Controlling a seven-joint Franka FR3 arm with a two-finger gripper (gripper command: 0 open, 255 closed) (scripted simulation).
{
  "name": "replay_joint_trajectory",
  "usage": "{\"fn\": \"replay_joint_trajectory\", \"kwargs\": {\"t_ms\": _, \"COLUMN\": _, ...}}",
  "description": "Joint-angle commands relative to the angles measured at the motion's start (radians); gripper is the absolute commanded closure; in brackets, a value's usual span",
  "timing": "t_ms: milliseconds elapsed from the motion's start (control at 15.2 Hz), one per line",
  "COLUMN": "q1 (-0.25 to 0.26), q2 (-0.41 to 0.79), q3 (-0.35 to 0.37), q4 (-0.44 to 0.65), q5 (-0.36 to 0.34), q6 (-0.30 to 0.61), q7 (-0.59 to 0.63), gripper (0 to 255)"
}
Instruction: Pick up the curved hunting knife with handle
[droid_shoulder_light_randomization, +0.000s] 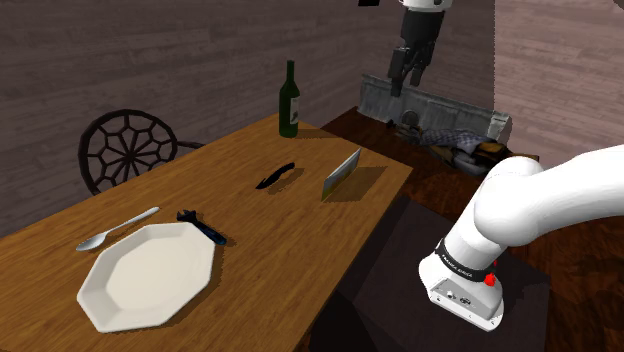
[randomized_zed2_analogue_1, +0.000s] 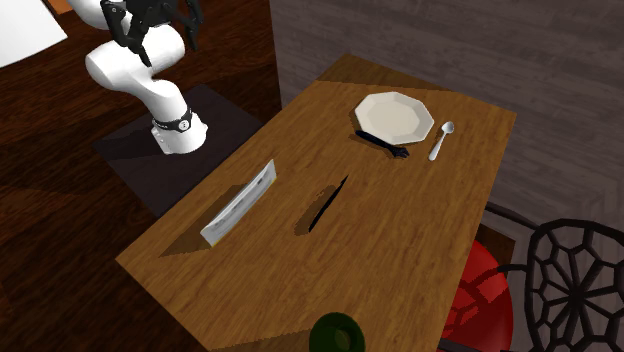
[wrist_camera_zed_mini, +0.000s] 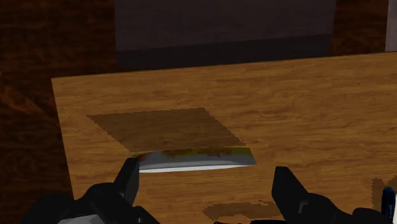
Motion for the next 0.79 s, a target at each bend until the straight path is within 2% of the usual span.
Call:
{"fn": "replay_joint_trajectory", "kwargs": {"t_ms": 0, "q1": 0.000, "q2": 0.000, "q3": 0.000, "q4": 0.000, "q5": 0.000, "q6": 0.000, "q7": 0.000, "gripper": 0}}
{"fn": "replay_joint_trajectory", "kwargs": {"t_ms": 330, "q1": -0.030, "q2": 0.043, "q3": 0.091, "q4": -0.100, "q5": 0.067, "q6": 0.148, "q7": 0.232, "gripper": 0}}
{"fn": "replay_joint_trajectory", "kwargs": {"t_ms": 726, "q1": -0.066, "q2": 0.162, "q3": 0.199, "q4": -0.160, "q5": 0.126, "q6": 0.341, "q7": 0.503, "gripper": 0}}
